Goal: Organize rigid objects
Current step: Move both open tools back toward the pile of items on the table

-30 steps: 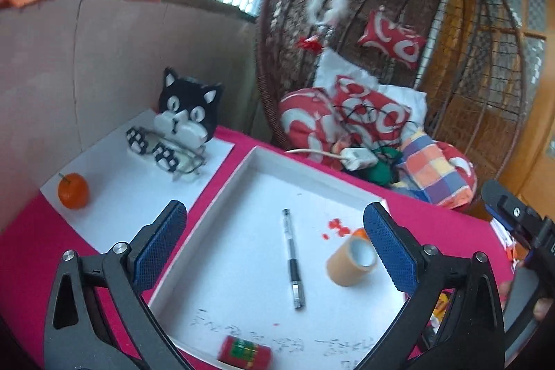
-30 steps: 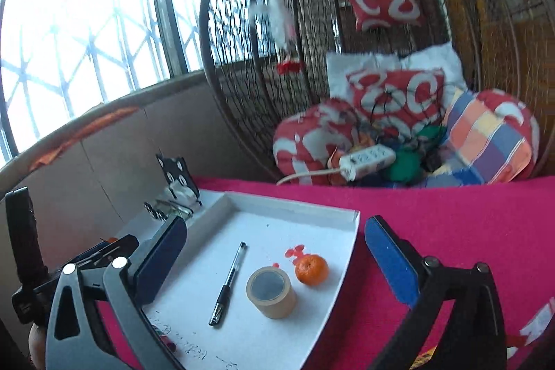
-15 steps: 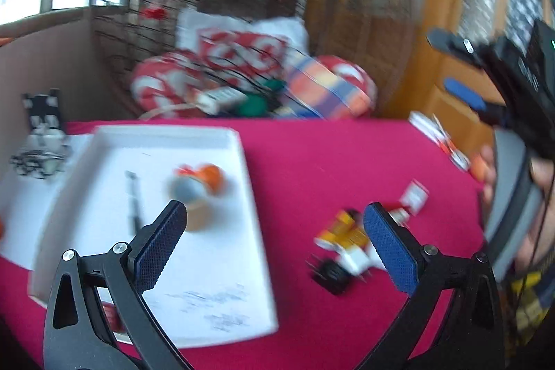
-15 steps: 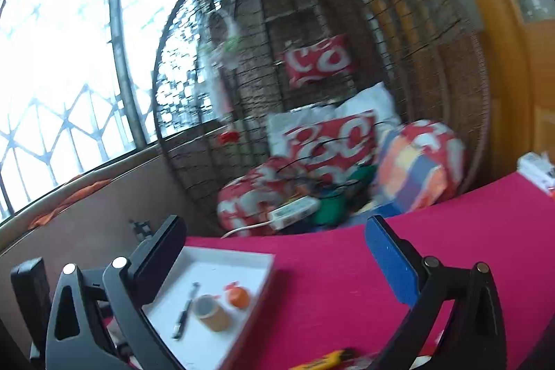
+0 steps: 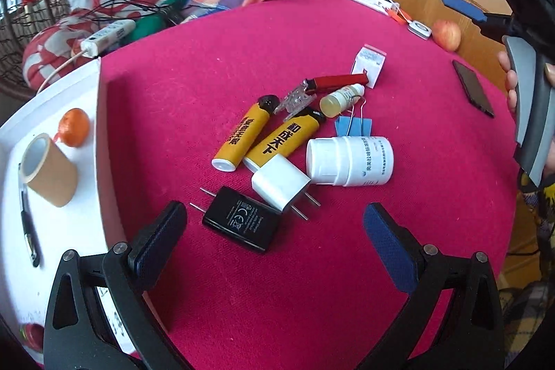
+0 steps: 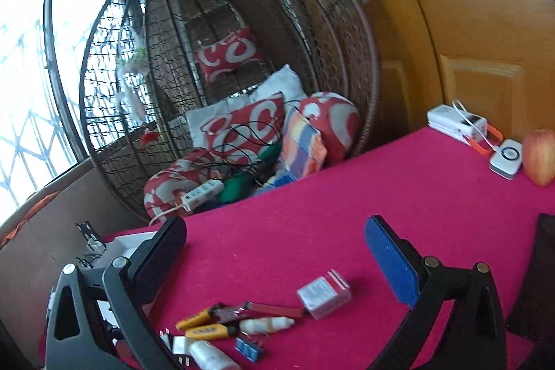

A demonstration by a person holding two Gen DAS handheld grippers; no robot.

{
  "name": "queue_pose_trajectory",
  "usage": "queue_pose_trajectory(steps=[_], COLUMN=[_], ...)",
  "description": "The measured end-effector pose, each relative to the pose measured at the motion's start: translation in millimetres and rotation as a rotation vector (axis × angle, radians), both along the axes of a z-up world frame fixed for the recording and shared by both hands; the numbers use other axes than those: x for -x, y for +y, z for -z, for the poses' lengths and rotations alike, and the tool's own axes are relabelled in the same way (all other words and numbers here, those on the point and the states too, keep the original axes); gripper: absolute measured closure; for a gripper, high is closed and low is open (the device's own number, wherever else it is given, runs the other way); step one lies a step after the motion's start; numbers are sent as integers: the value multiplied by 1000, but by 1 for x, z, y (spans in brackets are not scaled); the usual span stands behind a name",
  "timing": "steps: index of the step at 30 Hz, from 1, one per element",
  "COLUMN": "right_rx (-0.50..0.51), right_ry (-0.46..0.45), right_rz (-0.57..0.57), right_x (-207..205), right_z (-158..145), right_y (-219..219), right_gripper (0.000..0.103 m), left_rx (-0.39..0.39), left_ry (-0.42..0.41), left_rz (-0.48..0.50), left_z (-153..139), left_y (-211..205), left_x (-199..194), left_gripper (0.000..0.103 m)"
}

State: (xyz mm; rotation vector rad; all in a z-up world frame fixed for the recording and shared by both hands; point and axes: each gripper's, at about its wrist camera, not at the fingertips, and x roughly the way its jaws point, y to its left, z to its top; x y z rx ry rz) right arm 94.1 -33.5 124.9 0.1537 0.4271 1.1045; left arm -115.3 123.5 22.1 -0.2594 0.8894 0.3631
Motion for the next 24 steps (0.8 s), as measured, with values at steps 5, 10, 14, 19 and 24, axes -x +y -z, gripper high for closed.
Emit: queue_pose_trajectory(steps=[5,10,14,19,24], right_rx=[44,113,203,335,430], right_ry=[52,85,101,9,-54], right_rz=[2,2,-26,-89,-139], right_x=[-21,-39,-44,-34,-30], right_z=[18,36,51,65,76], right_y=[-8,-8,7,38,66], right_gripper=[0,0,0,0,0], left_rx=[4,-10,-59,-44,-57], left_ry=[45,71,83,71,78], left_rz=[8,26,-1,-6,7], left_z=[9,17,17,16,15], left_y=[8,7,8,9,9], left_x=[-8,-11,-8,-1,-4], left_gripper=[0,2,16,22,22])
